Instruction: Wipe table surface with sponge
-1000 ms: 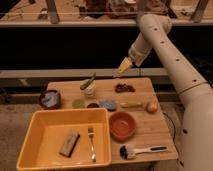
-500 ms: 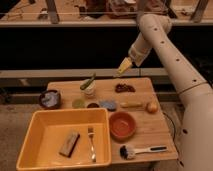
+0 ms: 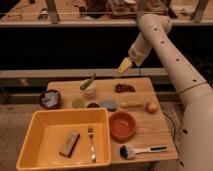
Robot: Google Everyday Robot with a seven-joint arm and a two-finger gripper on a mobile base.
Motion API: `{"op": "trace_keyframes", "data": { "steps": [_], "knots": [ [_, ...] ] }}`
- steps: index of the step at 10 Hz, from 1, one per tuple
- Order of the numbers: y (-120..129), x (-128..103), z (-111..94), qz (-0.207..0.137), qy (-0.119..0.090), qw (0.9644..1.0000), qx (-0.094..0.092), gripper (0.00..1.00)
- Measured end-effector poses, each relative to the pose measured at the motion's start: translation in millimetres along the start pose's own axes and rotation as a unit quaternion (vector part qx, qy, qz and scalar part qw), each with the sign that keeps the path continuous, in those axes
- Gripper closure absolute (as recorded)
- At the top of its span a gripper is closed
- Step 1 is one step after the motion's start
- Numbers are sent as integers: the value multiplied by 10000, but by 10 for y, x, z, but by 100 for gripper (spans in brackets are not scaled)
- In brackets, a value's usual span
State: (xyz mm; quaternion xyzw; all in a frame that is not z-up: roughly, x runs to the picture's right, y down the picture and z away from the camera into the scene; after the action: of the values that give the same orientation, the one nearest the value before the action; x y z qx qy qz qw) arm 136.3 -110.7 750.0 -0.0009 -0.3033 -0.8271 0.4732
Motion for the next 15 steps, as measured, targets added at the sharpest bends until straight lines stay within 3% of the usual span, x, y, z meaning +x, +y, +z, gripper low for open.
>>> {"op": "trace_keyframes", "data": {
  "steps": [2,5,8,10,13,14,15],
  "knots": [
    [10,4,-1,-2,8,10000,-24,20],
    [-201,-122,159,-521,156,9984,-128,20],
    [-478,-421,305,-1040,338,9939,-151,20],
    [-584,-562,348,-1185,365,9922,-131,20],
    [-613,-564,356,-1251,382,9913,-174,20],
    [-654,-554,404,-1438,465,9880,-321,20],
    [-731,-550,512,-1804,592,9808,-452,20]
  ]
}}
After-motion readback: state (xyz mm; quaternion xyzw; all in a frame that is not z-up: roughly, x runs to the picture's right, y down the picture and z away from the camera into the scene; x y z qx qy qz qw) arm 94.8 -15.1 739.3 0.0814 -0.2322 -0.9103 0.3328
